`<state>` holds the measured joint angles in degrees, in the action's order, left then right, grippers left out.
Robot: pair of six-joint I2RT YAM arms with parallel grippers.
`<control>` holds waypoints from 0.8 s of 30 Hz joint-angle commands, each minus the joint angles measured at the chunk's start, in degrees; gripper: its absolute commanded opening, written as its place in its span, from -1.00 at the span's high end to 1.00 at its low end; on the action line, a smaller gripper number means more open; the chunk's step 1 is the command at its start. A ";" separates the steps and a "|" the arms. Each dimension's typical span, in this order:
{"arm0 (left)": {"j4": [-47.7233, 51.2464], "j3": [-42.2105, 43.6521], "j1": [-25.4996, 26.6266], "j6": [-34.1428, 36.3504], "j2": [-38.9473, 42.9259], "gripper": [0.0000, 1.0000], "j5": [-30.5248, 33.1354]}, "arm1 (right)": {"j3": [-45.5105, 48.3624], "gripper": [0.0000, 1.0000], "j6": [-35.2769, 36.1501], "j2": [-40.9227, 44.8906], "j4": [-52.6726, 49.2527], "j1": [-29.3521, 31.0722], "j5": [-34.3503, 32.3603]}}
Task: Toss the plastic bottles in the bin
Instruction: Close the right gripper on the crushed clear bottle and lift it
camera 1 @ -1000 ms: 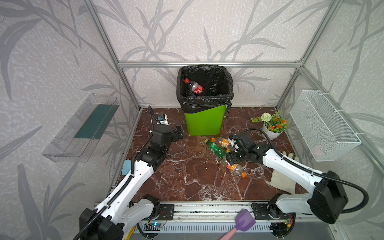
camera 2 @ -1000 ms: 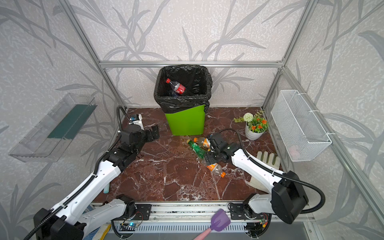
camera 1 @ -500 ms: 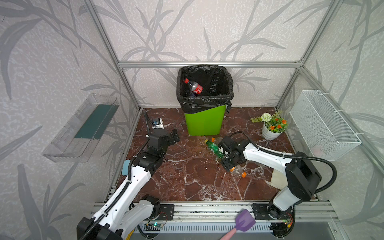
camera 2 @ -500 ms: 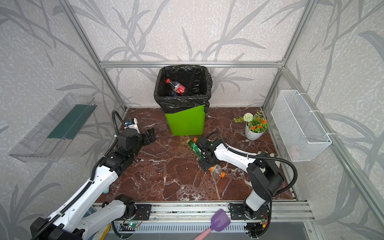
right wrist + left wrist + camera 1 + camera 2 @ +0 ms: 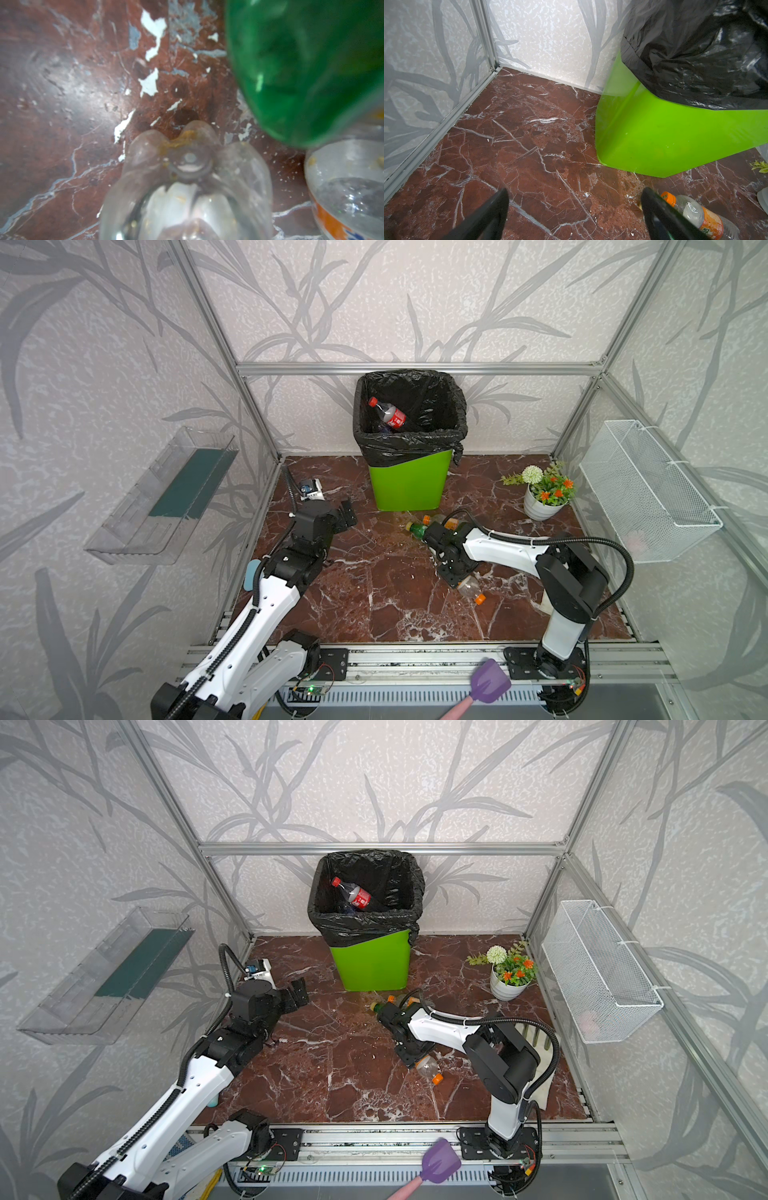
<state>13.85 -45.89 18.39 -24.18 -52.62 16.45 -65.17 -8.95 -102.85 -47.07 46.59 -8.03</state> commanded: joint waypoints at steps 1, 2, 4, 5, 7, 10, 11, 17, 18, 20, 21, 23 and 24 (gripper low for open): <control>0.96 0.81 -0.42 -0.80 0.84 -0.99 1.10 | -2.11 0.09 0.29 4.57 -2.05 0.33 -0.69; 1.01 0.82 -0.46 -0.86 0.74 -0.99 1.07 | -2.58 0.11 0.30 6.45 -2.01 0.35 -0.67; 1.12 0.89 -0.55 -0.97 0.67 -0.99 0.96 | -3.76 0.16 0.55 9.31 -2.30 0.35 -0.58; 1.10 0.89 -0.51 -1.01 0.59 -0.98 0.94 | -4.64 0.17 0.69 10.86 -2.65 0.35 -0.72; 0.97 0.98 -0.61 -1.20 0.59 -0.99 0.90 | -6.50 0.18 1.30 13.91 -3.10 0.24 -1.13; 0.67 1.22 -0.63 -1.08 0.24 -0.99 0.80 | -10.60 0.20 2.82 19.25 -2.97 -0.09 -2.90; 0.59 1.31 -0.64 -1.08 -0.08 -0.99 0.78 | -12.10 0.20 3.91 21.41 -2.34 -0.18 -4.14; -0.79 3.04 -0.81 -0.72 -2.18 -0.99 0.40 | -12.66 0.18 16.58 39.70 19.97 -0.71 -13.52; -0.84 3.35 -0.81 -0.88 -2.80 -0.99 0.08 | -12.27 0.17 17.96 42.41 24.77 -1.40 -13.87; -0.88 3.86 -0.81 -1.56 -3.67 -0.99 -0.76 | -12.57 0.17 19.87 45.87 31.68 -3.05 -14.03; -1.05 4.30 -0.79 -2.17 -4.21 -0.99 -1.43 | -12.98 0.17 20.96 46.85 34.66 -4.07 -13.67; -1.64 5.17 -0.81 -4.20 -4.96 -0.99 -3.56 | -14.07 0.17 21.84 47.08 39.70 -6.08 -12.92; -2.08 5.64 -0.77 -5.55 -5.41 -0.98 -4.88 | -15.12 0.17 21.82 46.38 41.46 -7.35 -11.81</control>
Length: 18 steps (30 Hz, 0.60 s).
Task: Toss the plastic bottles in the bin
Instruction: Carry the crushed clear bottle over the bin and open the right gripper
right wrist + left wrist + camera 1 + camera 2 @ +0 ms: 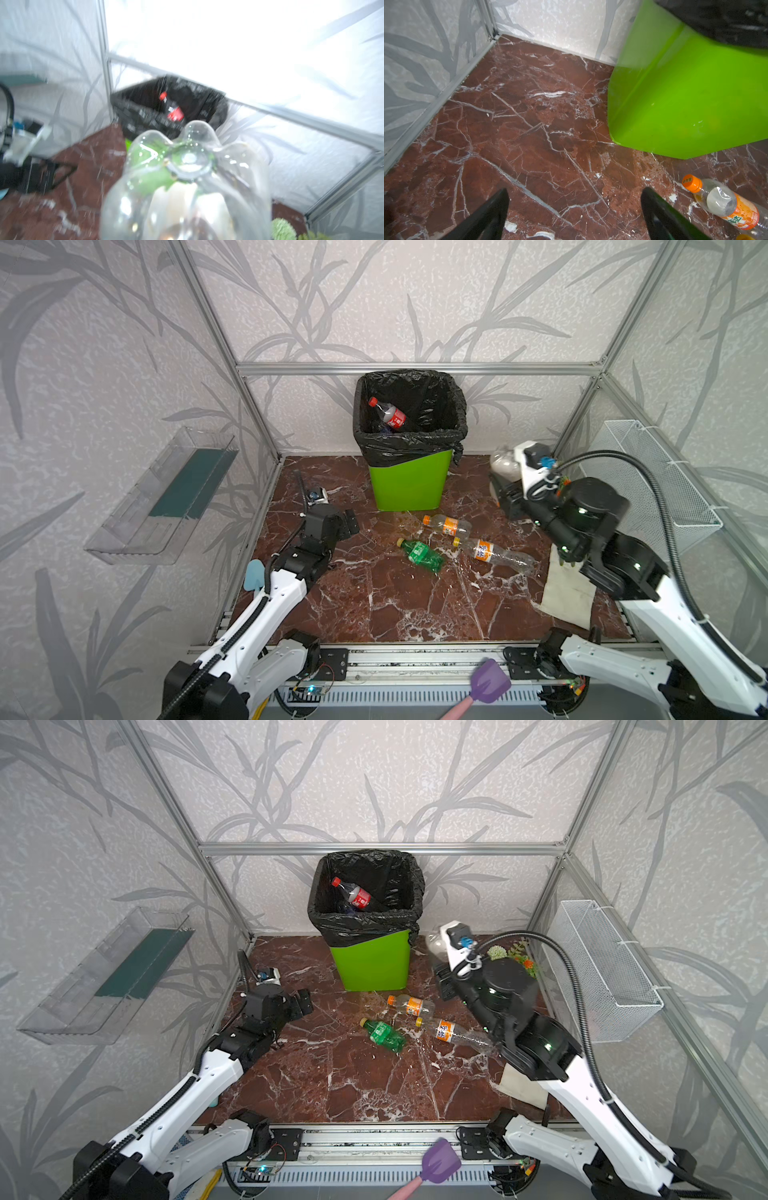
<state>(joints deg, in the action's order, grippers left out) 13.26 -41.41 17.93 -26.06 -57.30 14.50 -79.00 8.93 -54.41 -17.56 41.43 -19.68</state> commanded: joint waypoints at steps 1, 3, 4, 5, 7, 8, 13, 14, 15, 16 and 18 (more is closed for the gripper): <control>-1.73 1.67 -0.34 -5.09 -1.10 -0.98 -4.81 | -2.49 0.16 3.63 -3.14 13.17 -3.21 1.24; -3.29 3.09 -0.33 -9.38 -1.98 -0.95 -8.94 | -5.76 0.16 1.97 -6.90 16.34 -5.36 4.30; -4.50 4.08 -0.27 -11.12 -2.39 -0.95 -11.18 | -7.11 0.16 1.23 -8.88 18.28 -6.06 5.66; -5.59 4.88 -0.08 -12.93 -2.91 -0.95 -13.19 | -9.04 0.15 0.30 -11.85 19.96 -7.07 7.55; -5.34 5.80 0.46 -15.56 -3.75 -0.93 -14.77 | -15.46 0.14 -4.57 -18.92 19.75 -9.47 11.70; -4.66 5.88 0.74 -16.46 -4.13 -0.93 -14.91 | -20.08 0.12 -7.93 -23.95 18.69 -10.76 14.89; -3.98 6.50 3.12 -18.66 -4.26 -0.93 -13.45 | -76.99 -0.25 -11.32 -63.31 -17.90 -11.29 25.78; -3.57 6.46 3.48 -18.71 -4.10 -0.93 -13.08 | -96.93 -0.45 -12.13 -73.86 -27.70 -11.53 23.33; -2.95 6.35 3.91 -18.80 -3.83 -0.93 -12.64 | -97.89 -0.80 -13.54 -73.91 -26.93 -12.36 21.71; -2.40 6.25 4.31 -18.78 -3.62 -0.93 -12.21 | -87.39 -0.95 -16.20 -69.18 -21.47 -13.24 20.83; -0.92 5.82 5.44 -18.89 -3.14 -0.94 -10.90 | -65.75 -0.95 -19.51 -58.38 -8.44 -14.90 19.79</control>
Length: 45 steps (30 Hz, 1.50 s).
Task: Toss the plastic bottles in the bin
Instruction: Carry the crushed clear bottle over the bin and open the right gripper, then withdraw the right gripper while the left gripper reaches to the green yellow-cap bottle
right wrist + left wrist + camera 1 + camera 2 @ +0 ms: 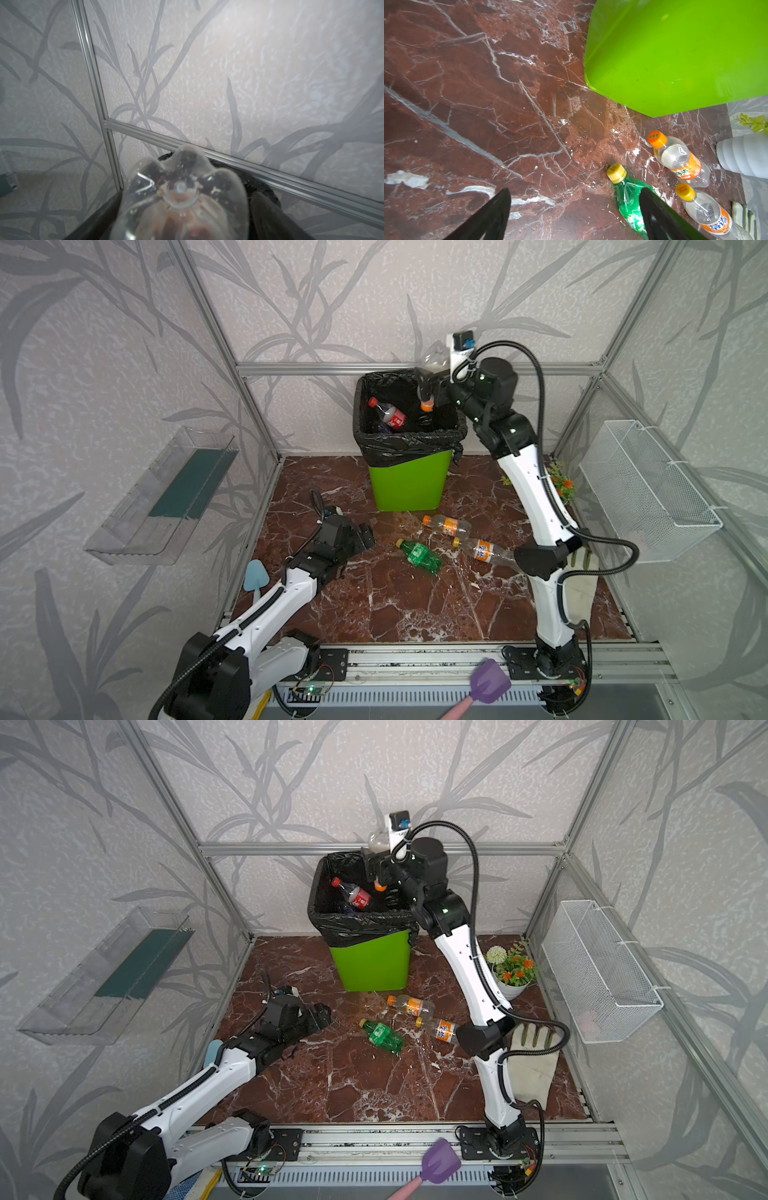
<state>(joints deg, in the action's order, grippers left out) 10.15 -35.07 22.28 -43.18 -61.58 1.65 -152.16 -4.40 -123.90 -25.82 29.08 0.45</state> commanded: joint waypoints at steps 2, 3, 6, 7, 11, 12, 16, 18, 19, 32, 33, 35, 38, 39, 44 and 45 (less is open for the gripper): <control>3.28 -1.04 2.54 -1.82 1.41 -0.96 3.49 | 19.07 -0.99 -6.09 17.94 7.35 -2.99 -3.60; 3.47 -1.27 3.38 -1.97 1.43 -0.97 4.11 | 23.58 -0.98 -5.32 21.38 10.44 -2.99 -4.74; 2.91 -1.90 5.93 -2.74 0.53 -0.99 5.26 | 34.61 -0.98 -3.95 30.16 17.62 -3.04 -5.88; 2.86 -2.38 6.92 -2.93 -0.03 -0.99 5.53 | 38.58 -0.98 -3.57 32.94 20.15 -3.02 -5.89; 2.59 -4.50 10.18 -5.18 -3.15 -0.99 5.93 | 50.90 -0.98 -3.96 41.86 27.01 -3.71 -5.62; 2.39 -5.01 10.96 -5.93 -3.94 -0.99 5.91 | 53.10 -0.98 -4.44 43.55 27.42 -4.09 -5.37; 2.26 -7.69 13.82 -7.19 -7.77 -0.99 6.74 | 60.80 -0.98 -4.18 49.67 28.48 -5.53 -5.28; 2.07 -9.05 14.83 -7.89 -10.26 -0.99 6.51 | 64.48 -0.98 -4.52 52.43 28.19 -6.92 -5.22; 1.63 -9.75 15.10 -8.68 -11.69 -0.99 5.62 | 66.82 -0.98 -4.60 54.13 28.28 -7.73 -4.95; 4.70 -17.68 20.69 -28.58 -26.25 -0.99 -2.56 | 102.42 -0.98 -9.43 74.34 22.04 -19.64 -5.90; 4.61 -17.98 20.82 -29.91 -27.16 -0.99 -3.14 | 104.54 -0.98 -10.25 75.47 21.36 -20.53 -5.58; 4.56 -18.51 20.90 -31.99 -28.57 -0.99 -3.79 | 108.10 -0.98 -11.67 77.38 20.18 -22.10 -5.07; 3.02 -19.14 20.92 -34.50 -30.59 -0.99 -4.49 | 113.18 -0.98 -13.76 79.83 19.45 -24.76 -3.24; 2.33 -19.45 20.89 -35.17 -31.55 -0.99 -4.99 | 114.67 -0.98 -14.27 80.56 19.04 -25.52 -3.00; 0.66 -21.73 20.78 -37.07 -36.39 -0.99 -7.77 | 120.03 -0.98 -15.02 83.98 18.44 -27.82 -2.35; 0.70 -22.34 20.86 -37.38 -37.39 -0.99 -8.30 | 120.86 -0.98 -14.93 84.53 18.36 -28.09 -2.38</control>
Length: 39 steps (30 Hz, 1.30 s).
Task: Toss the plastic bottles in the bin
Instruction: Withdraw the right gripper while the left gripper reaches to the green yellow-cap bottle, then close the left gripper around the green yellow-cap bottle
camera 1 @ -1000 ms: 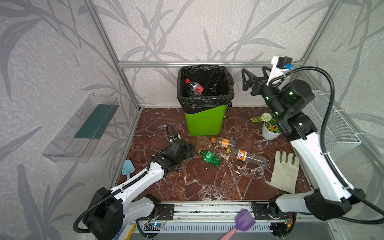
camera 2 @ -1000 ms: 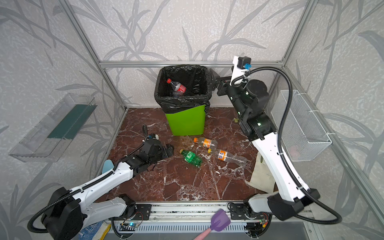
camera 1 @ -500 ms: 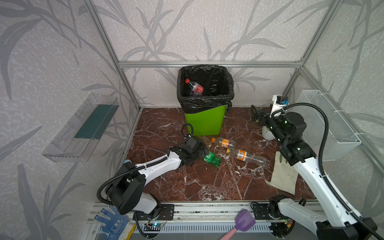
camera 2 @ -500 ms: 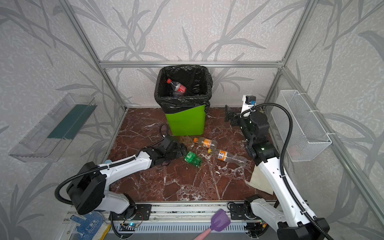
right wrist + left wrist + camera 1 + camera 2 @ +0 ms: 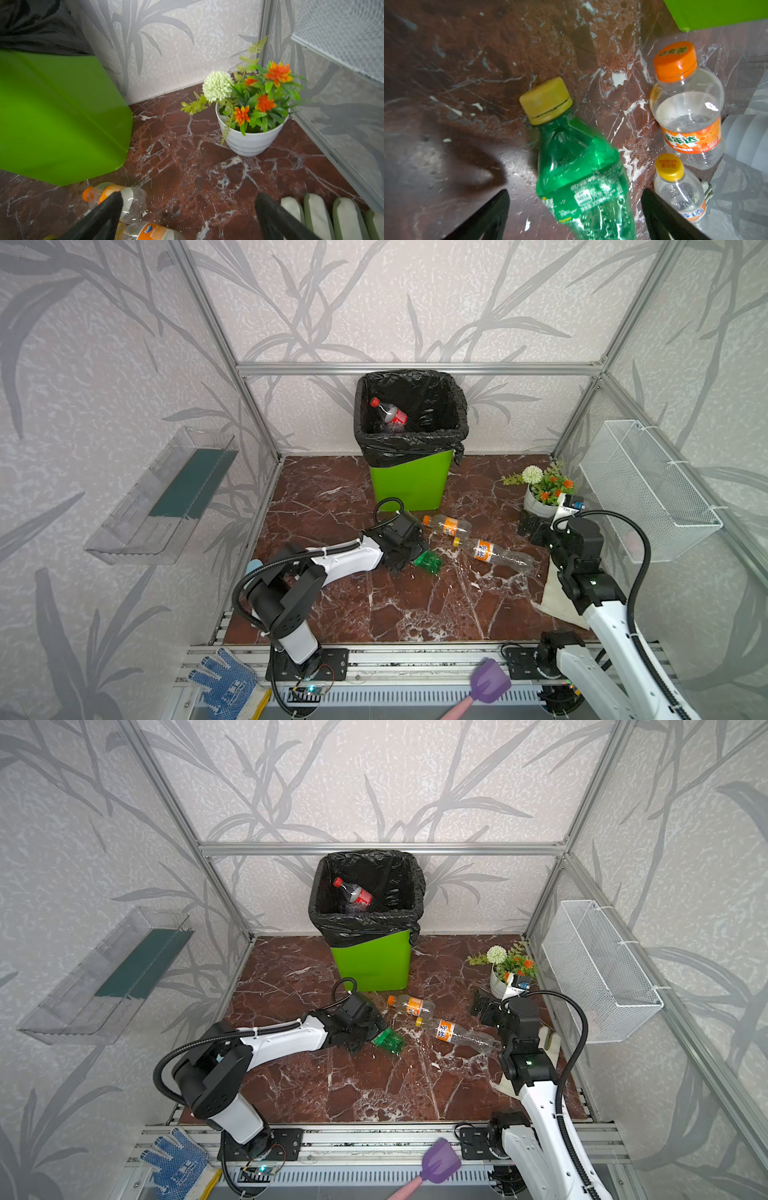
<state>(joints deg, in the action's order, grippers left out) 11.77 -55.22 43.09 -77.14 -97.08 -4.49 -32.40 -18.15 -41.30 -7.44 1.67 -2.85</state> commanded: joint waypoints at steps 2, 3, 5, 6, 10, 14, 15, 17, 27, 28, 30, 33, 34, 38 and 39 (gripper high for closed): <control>-0.72 -3.18 0.00 -3.56 -3.26 -0.99 -2.45 | 1.94 -0.98 -1.03 2.72 -0.60 -1.20 0.90; -0.64 -3.64 -0.02 -3.65 -3.96 -0.99 -2.48 | 2.23 -0.98 -0.93 2.96 -0.91 -1.45 0.91; -0.74 -4.42 0.01 -3.81 -5.09 -0.98 -2.71 | 2.58 -0.98 -0.83 3.26 -1.43 -1.78 0.91; -0.69 -4.94 -0.01 -3.76 -5.84 -0.97 -2.71 | 2.76 -0.98 -0.83 3.25 -1.56 -2.01 1.00; -1.12 -6.30 -0.24 -3.92 -8.82 -0.86 -4.26 | 3.05 -0.98 -0.92 3.06 -1.70 -2.71 1.52; -4.84 -5.02 -0.78 -5.16 -10.38 -0.67 -6.52 | 2.92 -0.98 -1.18 2.78 -1.87 -3.21 1.71; -5.07 -4.69 -0.89 -5.29 -10.51 -0.67 -6.76 | 3.02 -0.98 -1.18 2.63 -1.87 -3.28 1.79; -5.27 -4.37 -1.10 -4.90 -10.84 -0.64 -6.93 | 3.05 -0.98 -1.34 2.57 -1.83 -3.38 1.87; -2.18 -2.34 -3.38 -1.54 -9.71 -0.29 -8.16 | 3.31 -0.98 -1.80 2.88 -2.52 -3.86 1.82; -1.86 -1.27 -3.86 -0.99 -8.75 -0.28 -7.78 | 3.31 -0.98 -1.71 2.93 -2.66 -3.87 1.71; -0.89 0.60 -4.97 0.02 -6.98 -0.27 -7.25 | 3.36 -0.98 -1.71 2.99 -2.75 -3.96 1.54; 0.64 2.89 -6.31 1.65 -4.61 -0.26 -6.19 | 3.47 -0.98 -1.96 2.92 -2.66 -4.11 1.48; 1.26 3.45 -6.71 2.24 -3.88 -0.26 -5.97 | 3.50 -0.98 -2.05 2.87 -2.58 -4.13 1.52; 3.13 5.21 -8.49 3.97 -1.58 -0.26 -5.00 | 3.40 -0.98 -2.24 2.69 -2.40 -4.13 1.62; 2.58 5.68 -8.88 4.36 -0.99 -0.25 -4.87 | 3.31 -0.98 -2.33 2.67 -2.40 -4.22 1.70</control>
<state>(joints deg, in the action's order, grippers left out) 7.44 -52.21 35.05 -74.52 -98.48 -12.03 -29.39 -19.97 -38.68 -9.39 -2.17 -1.41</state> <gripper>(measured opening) 0.627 0.991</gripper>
